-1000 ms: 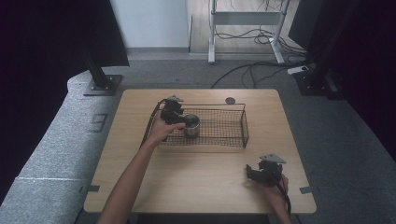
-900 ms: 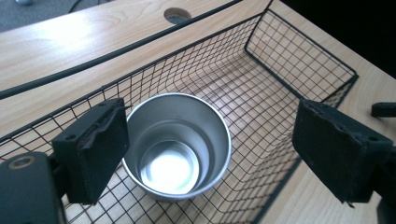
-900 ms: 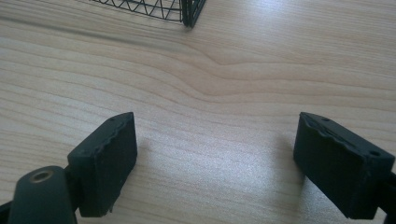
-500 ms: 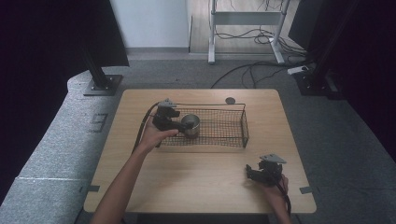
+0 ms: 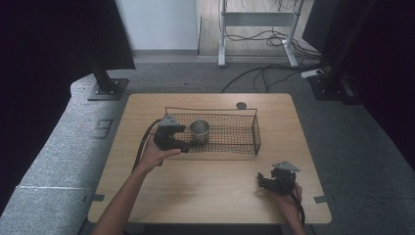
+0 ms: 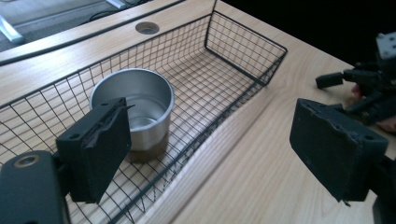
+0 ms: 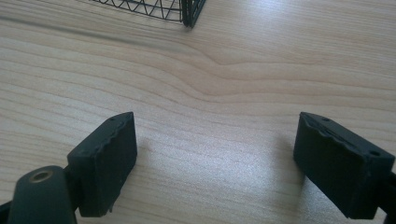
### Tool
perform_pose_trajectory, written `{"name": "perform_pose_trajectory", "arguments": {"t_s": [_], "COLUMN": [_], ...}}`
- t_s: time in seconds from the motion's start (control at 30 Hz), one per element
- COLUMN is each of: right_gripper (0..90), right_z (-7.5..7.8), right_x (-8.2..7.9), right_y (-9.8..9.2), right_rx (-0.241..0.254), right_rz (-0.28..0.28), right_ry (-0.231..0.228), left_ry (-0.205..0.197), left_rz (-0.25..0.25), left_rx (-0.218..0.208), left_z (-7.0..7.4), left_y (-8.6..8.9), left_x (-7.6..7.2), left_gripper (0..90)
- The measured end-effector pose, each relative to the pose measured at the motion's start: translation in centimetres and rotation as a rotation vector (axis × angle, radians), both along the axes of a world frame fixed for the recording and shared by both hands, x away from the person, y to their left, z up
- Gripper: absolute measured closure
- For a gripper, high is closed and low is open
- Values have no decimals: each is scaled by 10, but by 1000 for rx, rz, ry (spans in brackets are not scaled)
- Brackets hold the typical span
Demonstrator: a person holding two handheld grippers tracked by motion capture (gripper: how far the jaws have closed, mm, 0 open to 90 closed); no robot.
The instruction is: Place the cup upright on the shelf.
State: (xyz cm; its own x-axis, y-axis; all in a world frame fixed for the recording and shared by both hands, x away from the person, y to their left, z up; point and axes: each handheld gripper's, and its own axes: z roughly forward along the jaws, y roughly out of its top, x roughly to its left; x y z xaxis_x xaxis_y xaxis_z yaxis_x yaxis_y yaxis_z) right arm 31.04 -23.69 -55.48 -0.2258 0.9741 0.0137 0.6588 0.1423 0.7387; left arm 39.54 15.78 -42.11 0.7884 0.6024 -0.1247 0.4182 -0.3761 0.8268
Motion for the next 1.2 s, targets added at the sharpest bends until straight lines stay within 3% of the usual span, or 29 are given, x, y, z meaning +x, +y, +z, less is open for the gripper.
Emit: {"name": "perform_pose_trajectory", "arguments": {"t_s": [0.3,0.5,0.8,1.07,1.2], "right_gripper": [132,132,132,132,133], "right_z": [0,0,0,0,0], "right_x": [0,0,0,0,0], "right_y": [0,0,0,0,0], "right_rx": [0,0,0,0,0], "right_rz": [0,0,0,0,0], "right_ry": [1,1,1,1,1], "left_ry": [-14,-29,-17,-16,-8], "left_rz": [-2,24,29,24,30], "left_rx": [-14,12,29,70,55], "left_z": [-8,-19,-41,-56,-60], "left_y": [18,27,35,33,35], "left_x": [-32,-52,-77,-84,-83], "left_gripper": [132,137,141,143,143]}}
